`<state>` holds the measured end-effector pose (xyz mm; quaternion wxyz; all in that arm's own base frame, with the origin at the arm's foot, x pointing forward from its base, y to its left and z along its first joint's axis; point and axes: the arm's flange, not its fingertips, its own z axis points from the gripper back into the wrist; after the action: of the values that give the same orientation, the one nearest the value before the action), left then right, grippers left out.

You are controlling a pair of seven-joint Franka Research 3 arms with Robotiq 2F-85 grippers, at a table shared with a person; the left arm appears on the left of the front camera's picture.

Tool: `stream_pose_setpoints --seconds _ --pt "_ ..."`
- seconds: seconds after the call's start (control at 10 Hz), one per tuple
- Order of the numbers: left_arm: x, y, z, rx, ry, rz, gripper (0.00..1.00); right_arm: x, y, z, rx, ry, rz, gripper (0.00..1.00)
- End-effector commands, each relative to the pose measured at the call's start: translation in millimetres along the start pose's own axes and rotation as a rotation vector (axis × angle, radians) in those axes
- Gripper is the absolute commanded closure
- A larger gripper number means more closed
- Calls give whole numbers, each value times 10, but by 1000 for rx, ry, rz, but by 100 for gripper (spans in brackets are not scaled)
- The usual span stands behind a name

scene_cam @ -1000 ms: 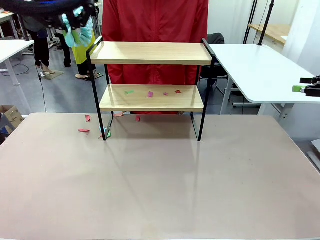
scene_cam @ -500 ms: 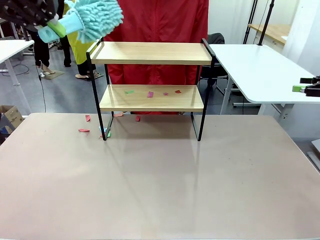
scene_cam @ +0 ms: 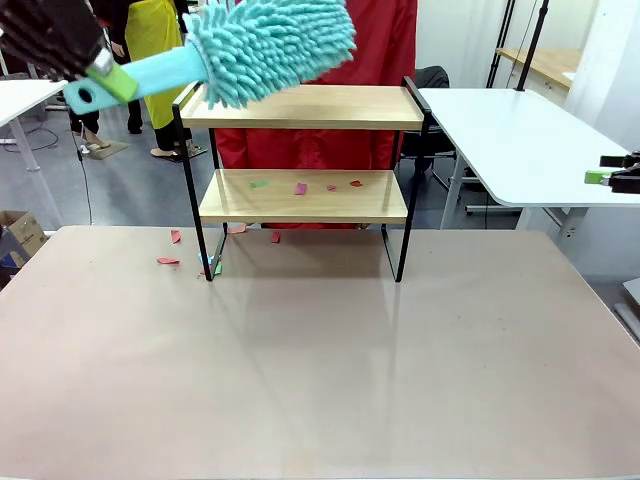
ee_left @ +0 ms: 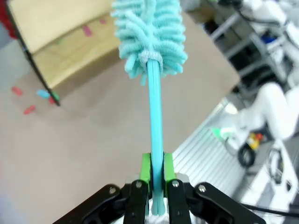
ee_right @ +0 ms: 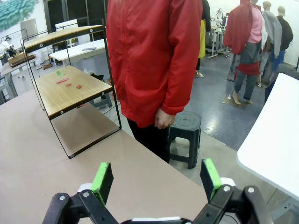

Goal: Clean the shelf.
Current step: Clean the specific section of the Shelf indicated by the human with the Duster.

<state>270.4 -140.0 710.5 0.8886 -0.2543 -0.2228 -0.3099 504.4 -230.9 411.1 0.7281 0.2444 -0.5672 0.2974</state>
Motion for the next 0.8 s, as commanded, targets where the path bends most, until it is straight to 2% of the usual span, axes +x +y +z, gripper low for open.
stream_pose_setpoints --seconds 0.0,0.3,0.4,0.6,0.7 --pt "71 -4 88 -72 64 -197 87 47 28 -24 -15 15 -10 0" --pt "198 -205 25 -209 130 -464 87 47 28 -24 -15 15 -10 0" --pt "247 -301 -67 -229 199 -567 87 47 28 -24 -15 15 -10 0" --pt "335 -429 -210 -226 292 -630 87 47 28 -24 -15 15 -10 0" --pt "359 -465 -288 -206 400 -656 87 47 28 -24 -15 15 -10 0"
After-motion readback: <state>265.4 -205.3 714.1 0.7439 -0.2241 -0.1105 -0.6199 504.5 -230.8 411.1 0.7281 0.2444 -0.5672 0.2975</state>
